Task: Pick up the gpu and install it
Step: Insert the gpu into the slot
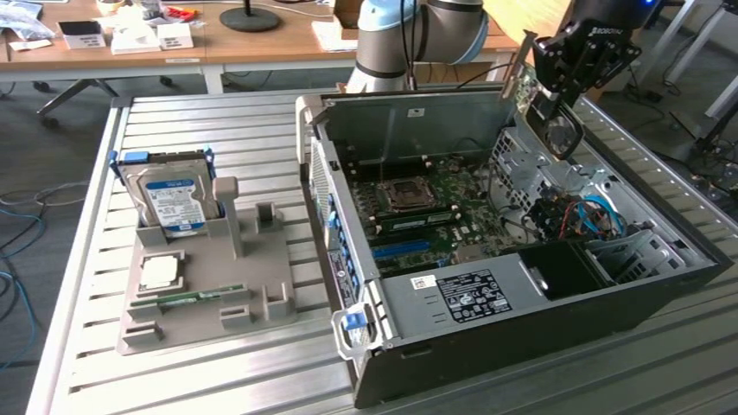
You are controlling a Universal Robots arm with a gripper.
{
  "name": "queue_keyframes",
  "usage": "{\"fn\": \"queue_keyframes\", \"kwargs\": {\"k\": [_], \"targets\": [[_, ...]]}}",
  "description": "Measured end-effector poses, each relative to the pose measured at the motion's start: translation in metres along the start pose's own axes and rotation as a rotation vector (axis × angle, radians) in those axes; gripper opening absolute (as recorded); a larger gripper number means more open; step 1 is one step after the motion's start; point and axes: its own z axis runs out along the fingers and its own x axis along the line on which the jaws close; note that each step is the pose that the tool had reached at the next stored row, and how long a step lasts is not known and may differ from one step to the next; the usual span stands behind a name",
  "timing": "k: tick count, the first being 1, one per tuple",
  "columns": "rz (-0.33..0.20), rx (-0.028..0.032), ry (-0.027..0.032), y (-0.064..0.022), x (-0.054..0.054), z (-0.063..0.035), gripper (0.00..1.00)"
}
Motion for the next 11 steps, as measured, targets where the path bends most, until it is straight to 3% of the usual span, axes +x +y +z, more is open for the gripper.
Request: {"fn": "queue_keyframes", "kwargs": {"k": [11], "targets": [[-0.129, -0.003, 0.0062, 0.0, 0.0002, 0.0, 0.27]]}}
